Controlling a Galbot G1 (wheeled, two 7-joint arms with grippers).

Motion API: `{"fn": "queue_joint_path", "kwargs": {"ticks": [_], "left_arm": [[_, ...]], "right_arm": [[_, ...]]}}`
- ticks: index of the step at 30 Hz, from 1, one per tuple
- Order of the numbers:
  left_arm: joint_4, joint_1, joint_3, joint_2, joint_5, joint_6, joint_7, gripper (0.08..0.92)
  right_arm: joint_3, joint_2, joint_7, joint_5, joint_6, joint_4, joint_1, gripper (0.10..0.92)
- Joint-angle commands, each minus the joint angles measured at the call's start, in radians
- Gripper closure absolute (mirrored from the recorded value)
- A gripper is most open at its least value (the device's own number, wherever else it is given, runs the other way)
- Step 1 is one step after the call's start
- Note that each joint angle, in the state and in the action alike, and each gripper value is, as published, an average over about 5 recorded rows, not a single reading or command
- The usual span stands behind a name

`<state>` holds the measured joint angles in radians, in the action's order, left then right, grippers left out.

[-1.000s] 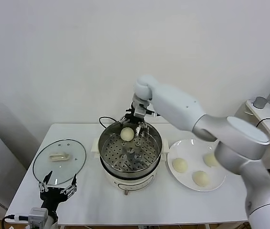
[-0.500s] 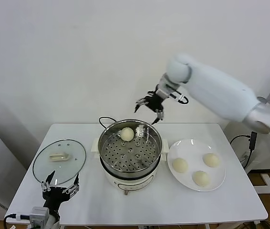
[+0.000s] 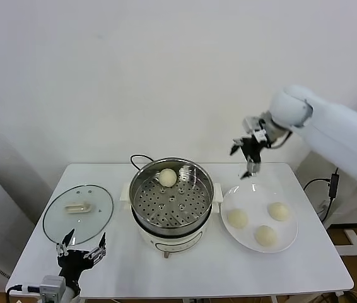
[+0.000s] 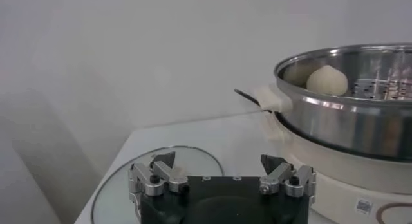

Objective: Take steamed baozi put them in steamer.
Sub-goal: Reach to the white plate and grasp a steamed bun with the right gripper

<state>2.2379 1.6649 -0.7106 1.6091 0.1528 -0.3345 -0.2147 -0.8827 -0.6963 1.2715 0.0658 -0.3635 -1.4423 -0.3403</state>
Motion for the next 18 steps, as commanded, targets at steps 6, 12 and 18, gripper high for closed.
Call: {"fn": "queue_joint_path", "kwargs": {"ticks": [6, 12, 18], "left_arm": [[-0.021, 0.001, -0.001, -0.011, 0.001, -0.006, -0.005, 0.177], [-0.033, -0.004, 0.002, -0.01, 0.005, -0.009, -0.008, 0.177], [-0.042, -0.007, 0.001, -0.007, 0.008, -0.01, -0.01, 0.177]], "right_arm": [[0.196, -0.002, -0.05, -0.258, -0.102, -0.019, 0.377, 0.203], [0.226, -0.069, -0.066, -0.3, -0.08, 0.071, 0.428, 0.203], [0.232, -0.102, -0.069, -0.322, -0.067, 0.112, 0.443, 0.203]]}}
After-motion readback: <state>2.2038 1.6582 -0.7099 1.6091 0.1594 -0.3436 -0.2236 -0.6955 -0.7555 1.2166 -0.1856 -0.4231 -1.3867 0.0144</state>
